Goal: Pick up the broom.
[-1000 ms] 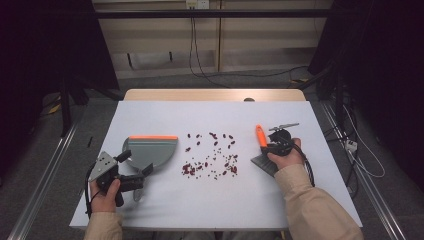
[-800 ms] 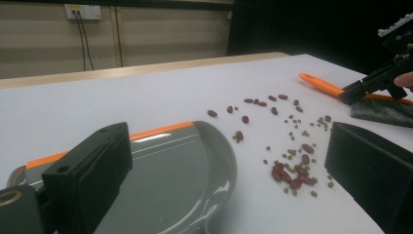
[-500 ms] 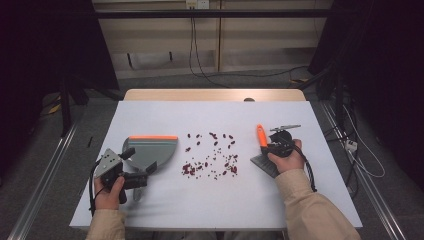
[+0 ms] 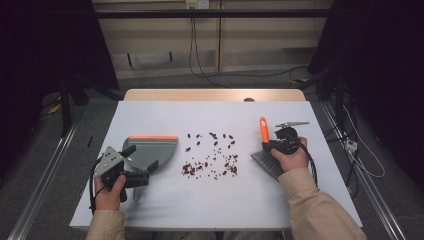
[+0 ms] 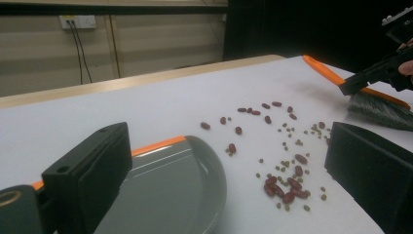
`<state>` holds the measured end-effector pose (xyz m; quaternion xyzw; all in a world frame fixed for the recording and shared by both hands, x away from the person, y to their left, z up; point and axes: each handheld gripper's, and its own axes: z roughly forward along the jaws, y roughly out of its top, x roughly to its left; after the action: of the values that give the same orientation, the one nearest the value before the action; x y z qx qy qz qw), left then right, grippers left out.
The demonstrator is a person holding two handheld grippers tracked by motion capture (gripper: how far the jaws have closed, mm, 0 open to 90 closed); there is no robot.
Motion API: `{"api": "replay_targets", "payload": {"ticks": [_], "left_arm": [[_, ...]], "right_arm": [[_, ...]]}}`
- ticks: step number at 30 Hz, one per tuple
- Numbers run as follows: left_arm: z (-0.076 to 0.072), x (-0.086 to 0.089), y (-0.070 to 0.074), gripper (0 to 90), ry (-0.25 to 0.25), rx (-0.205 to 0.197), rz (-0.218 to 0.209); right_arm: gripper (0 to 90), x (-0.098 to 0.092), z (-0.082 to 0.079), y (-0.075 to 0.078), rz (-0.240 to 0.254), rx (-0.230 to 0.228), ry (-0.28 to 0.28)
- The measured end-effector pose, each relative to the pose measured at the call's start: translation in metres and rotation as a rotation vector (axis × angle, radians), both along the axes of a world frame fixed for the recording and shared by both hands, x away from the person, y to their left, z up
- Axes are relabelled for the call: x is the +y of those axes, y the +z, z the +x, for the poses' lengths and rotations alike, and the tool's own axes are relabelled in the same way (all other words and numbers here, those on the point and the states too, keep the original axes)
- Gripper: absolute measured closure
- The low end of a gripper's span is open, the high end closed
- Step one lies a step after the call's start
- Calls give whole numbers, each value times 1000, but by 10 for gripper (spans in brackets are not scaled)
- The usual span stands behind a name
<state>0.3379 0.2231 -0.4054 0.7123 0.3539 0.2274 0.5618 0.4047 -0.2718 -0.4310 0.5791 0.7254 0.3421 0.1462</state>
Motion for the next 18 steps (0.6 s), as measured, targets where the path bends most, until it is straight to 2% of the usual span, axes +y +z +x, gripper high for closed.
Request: {"api": "replay_targets", "payload": {"ticks": [5,8,12,13,16,18], "left_arm": [[1,-2,4,32,4,-5,-12],[1,-4,7,32,1,-13,-2],[2,-9,11,32,-15,-14,9],[2,-12,12,32,-17,-10,1],[3,-16,15,32,-29,-19,26],[3,-20,16,32,-41,-8,22]], "right_arm": [[709,-2,-4,14,62,-54,3],[712,-1,-6,23,86,-82,14],[714,-1,-8,31,144,-116,11],[715,0,-8,32,147,-118,15],[715,2,-9,35,160,-144,19],[715,4,-9,36,168,-158,23]]}}
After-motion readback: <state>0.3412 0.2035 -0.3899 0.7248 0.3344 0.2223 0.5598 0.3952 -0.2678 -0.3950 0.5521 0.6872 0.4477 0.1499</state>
